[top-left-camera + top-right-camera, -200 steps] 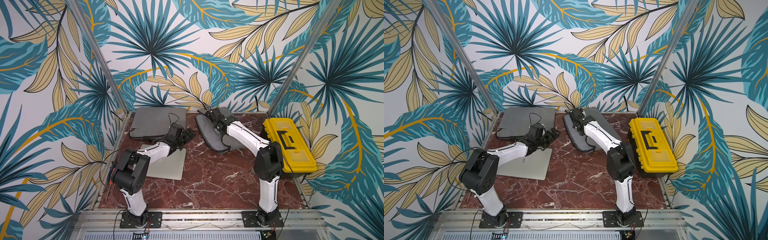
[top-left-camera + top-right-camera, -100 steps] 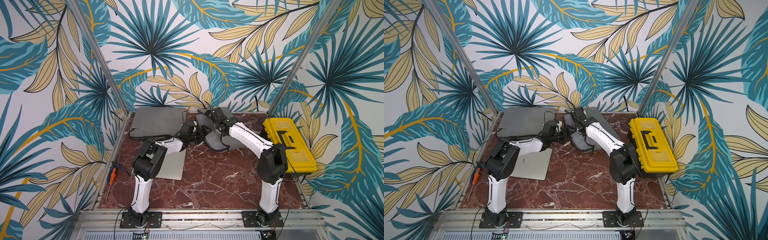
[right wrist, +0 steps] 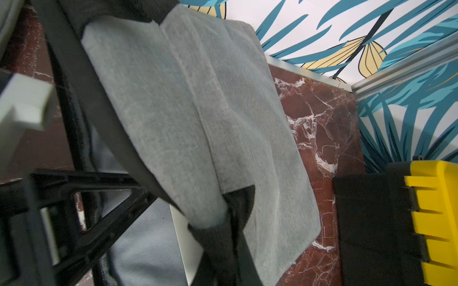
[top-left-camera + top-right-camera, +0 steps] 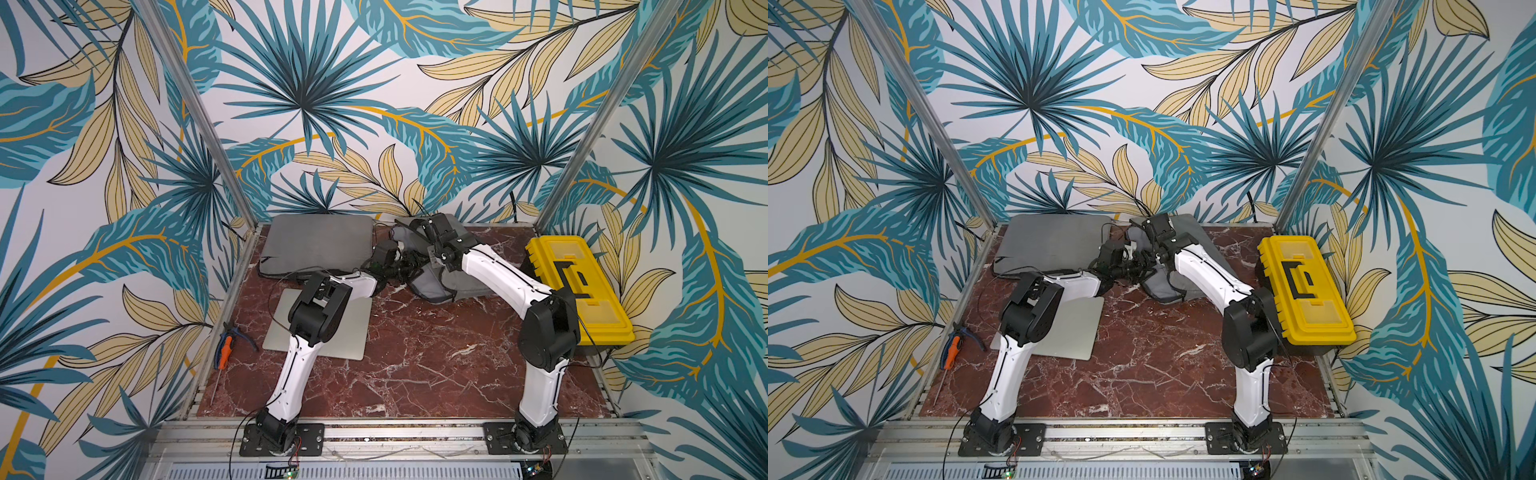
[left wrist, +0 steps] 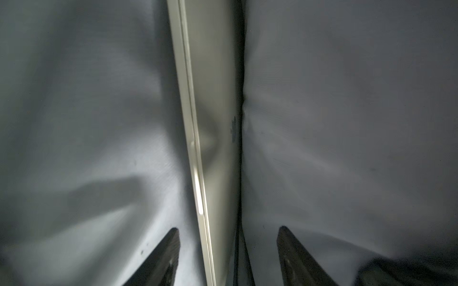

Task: Open the zippered laptop bag and take out the laptop
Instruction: Take out the laptop from the zippered laptop bag.

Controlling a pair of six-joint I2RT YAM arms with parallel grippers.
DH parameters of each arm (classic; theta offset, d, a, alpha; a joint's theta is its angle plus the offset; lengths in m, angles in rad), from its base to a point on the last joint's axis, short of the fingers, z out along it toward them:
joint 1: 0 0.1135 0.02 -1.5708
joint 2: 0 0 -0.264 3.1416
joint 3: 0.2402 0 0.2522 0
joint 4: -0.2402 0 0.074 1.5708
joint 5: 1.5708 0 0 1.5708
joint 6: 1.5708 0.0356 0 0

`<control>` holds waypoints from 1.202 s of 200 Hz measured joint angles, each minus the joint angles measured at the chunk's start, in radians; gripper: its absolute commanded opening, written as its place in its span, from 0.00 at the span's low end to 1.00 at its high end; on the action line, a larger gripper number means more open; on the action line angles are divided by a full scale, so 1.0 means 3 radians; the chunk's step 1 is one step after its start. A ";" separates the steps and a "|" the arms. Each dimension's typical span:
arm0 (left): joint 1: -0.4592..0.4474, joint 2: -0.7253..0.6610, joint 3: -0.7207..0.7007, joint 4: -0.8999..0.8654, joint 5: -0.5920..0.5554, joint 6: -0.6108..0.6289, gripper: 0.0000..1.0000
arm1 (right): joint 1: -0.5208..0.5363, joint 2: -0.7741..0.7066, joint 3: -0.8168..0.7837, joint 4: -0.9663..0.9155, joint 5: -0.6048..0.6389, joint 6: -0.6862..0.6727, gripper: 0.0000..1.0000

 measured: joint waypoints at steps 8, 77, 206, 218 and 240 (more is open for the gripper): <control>-0.0001 0.0048 0.0062 0.0001 0.0022 -0.0023 0.58 | -0.0001 -0.0005 -0.0003 0.0006 -0.0028 0.0013 0.00; -0.0006 0.0526 0.0542 0.0024 0.0141 -0.0141 0.52 | -0.0004 -0.0042 -0.0084 0.0076 -0.0229 0.0093 0.00; -0.0029 0.1019 0.1261 0.0015 0.0228 -0.0318 0.21 | -0.0004 -0.0075 -0.0169 0.0195 -0.0498 0.0160 0.00; -0.0031 0.1020 0.1264 0.0015 0.0228 -0.0323 0.17 | -0.0004 -0.0093 -0.0181 0.0202 -0.0497 0.0170 0.00; -0.0032 0.1020 0.1264 0.0072 0.0238 -0.0309 0.09 | -0.0009 -0.0139 -0.0251 0.0270 -0.0484 0.0186 0.00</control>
